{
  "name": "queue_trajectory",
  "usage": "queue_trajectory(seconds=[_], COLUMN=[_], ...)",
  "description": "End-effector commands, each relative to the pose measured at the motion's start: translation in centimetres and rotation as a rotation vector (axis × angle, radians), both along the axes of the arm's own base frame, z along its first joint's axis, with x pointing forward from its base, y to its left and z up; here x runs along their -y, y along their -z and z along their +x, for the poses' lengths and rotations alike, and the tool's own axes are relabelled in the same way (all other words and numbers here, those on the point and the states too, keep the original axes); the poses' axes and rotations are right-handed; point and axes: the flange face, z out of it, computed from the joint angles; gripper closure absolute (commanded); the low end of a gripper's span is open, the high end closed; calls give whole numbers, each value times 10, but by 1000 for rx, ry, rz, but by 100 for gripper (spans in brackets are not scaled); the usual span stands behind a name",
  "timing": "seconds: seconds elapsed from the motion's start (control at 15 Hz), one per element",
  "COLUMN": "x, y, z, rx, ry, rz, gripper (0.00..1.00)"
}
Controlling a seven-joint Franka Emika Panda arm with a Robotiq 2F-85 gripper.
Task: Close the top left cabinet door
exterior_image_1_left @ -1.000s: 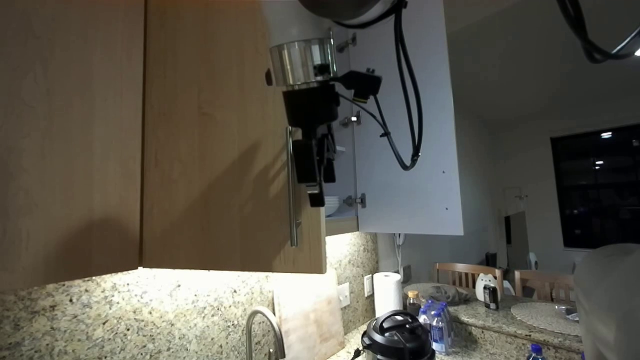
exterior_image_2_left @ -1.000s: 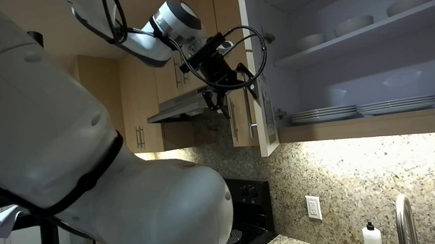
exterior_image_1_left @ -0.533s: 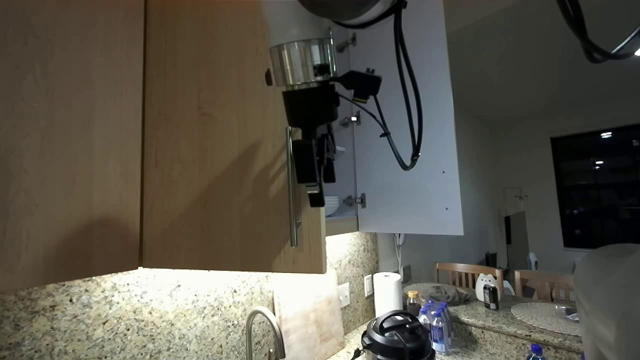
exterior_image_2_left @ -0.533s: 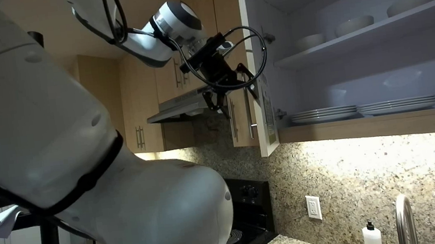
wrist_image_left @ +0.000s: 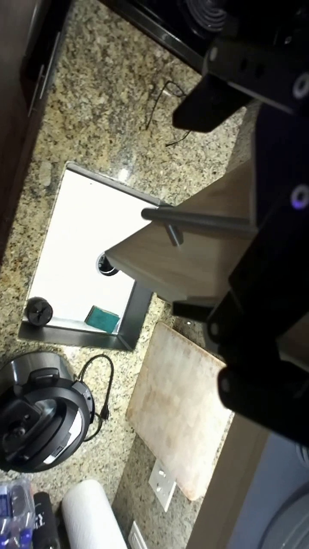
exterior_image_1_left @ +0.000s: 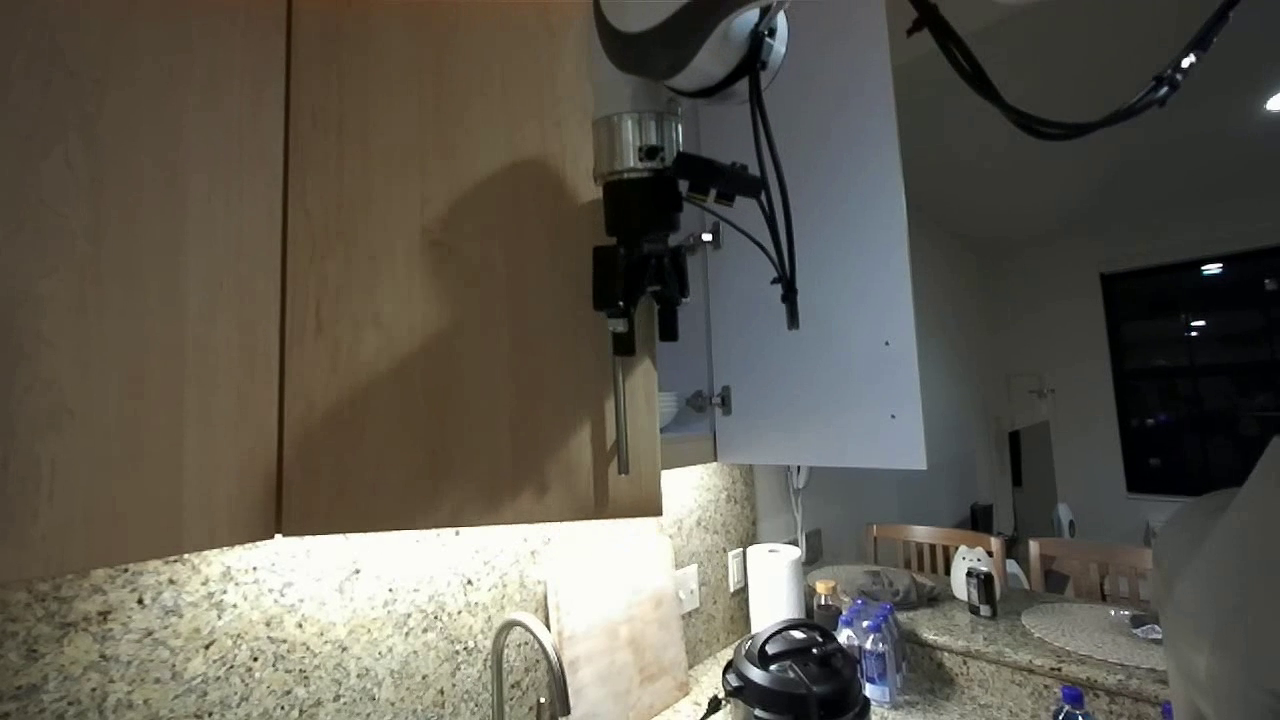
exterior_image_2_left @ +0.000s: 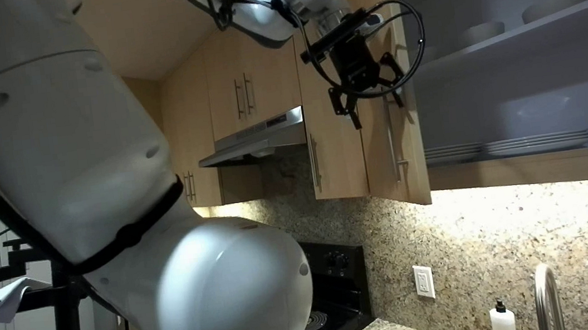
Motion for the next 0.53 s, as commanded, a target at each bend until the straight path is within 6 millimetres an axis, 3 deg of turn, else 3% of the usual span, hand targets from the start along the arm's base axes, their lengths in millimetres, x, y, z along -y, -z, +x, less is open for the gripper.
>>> queue_trajectory(seconds=[0.0, 0.07, 0.47], x=[-8, 4, 10], y=[-14, -10, -11], z=[14, 13, 16], rx=[43, 53, 89], ry=[69, 84, 123], rz=[90, 95, 115], gripper=[0, 0, 0])
